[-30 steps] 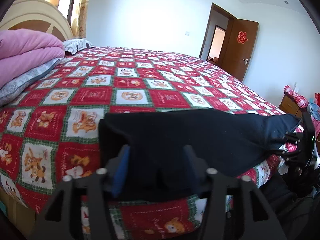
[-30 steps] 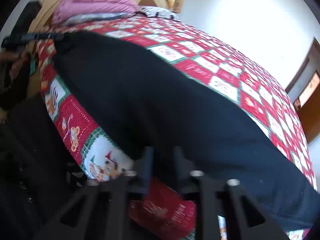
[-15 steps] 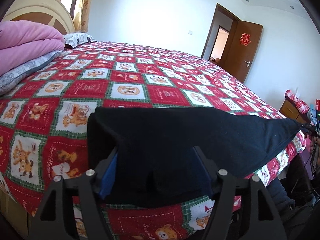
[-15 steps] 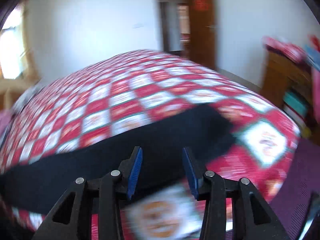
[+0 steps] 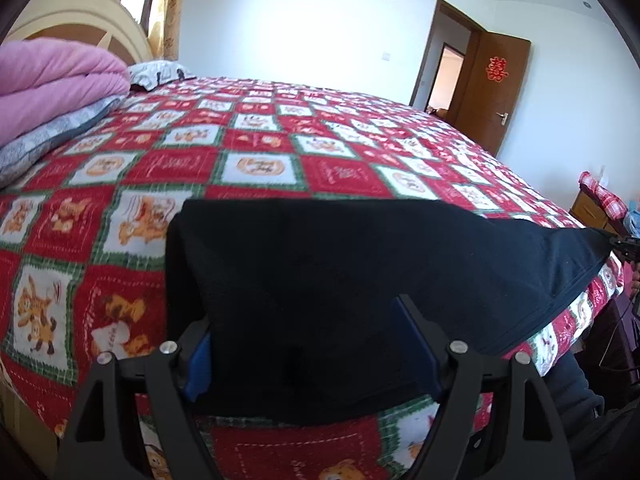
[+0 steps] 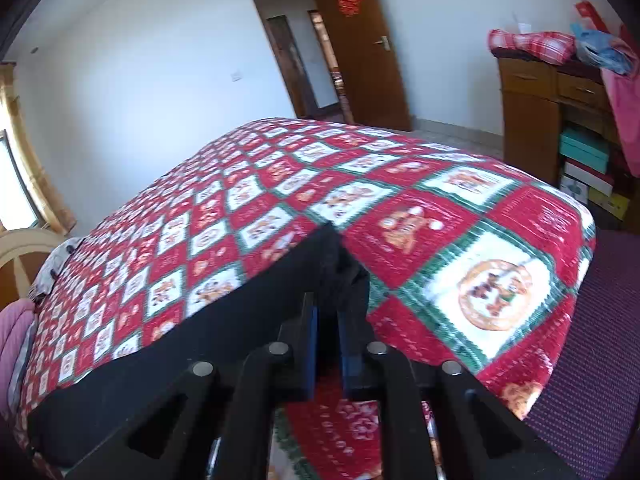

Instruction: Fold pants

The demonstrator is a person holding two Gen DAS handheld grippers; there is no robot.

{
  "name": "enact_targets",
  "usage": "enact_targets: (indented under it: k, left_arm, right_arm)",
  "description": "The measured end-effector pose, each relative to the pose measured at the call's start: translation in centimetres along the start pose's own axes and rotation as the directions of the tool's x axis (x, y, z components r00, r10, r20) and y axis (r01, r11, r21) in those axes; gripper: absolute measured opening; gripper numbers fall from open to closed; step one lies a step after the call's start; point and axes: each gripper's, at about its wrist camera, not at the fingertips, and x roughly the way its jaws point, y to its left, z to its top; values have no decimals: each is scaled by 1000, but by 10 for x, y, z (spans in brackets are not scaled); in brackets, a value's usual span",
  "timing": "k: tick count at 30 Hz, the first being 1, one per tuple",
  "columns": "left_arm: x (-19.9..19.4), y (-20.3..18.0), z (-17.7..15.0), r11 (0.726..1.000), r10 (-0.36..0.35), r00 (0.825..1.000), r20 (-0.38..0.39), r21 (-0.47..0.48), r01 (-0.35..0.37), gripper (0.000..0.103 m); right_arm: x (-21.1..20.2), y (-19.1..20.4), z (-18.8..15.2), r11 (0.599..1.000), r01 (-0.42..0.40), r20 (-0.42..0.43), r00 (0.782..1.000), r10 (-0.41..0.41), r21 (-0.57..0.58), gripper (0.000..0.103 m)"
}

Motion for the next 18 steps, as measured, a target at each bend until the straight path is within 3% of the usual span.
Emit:
enact_targets:
  k: [2, 6, 12, 13, 16, 18]
  left_arm:
    - [2, 6, -3, 1000, -2, 1000, -8, -22, 2, 81]
    - [2, 7, -7, 1000, 0, 1000, -5, -7, 0, 82]
    - [-3, -4, -3, 1000, 7, 1000, -3, 24, -6, 82]
    - [-6, -10, -1, 999, 1, 1000, 5, 40, -1, 82]
    - [-14, -38, 9, 995, -45, 999, 21, 94, 43, 83]
    - [-16, -53, 12, 991, -69, 997, 20, 116, 66, 94]
  right_arm:
    - [-2, -1, 0, 1000, -25, 10, 1000, 25, 5, 8]
    - [8, -25, -10, 997, 64, -51, 997, -61, 49, 8]
    - [-1, -23, -14, 997, 69, -35, 997, -68, 44, 9]
    - [-3, -24, -14, 996, 64, -30, 998, -62, 54, 13]
    - [-12, -25, -13, 991, 116, -14, 993, -115, 71, 45]
    - [-29, -15, -13, 987, 154, 50, 986, -157, 51, 46]
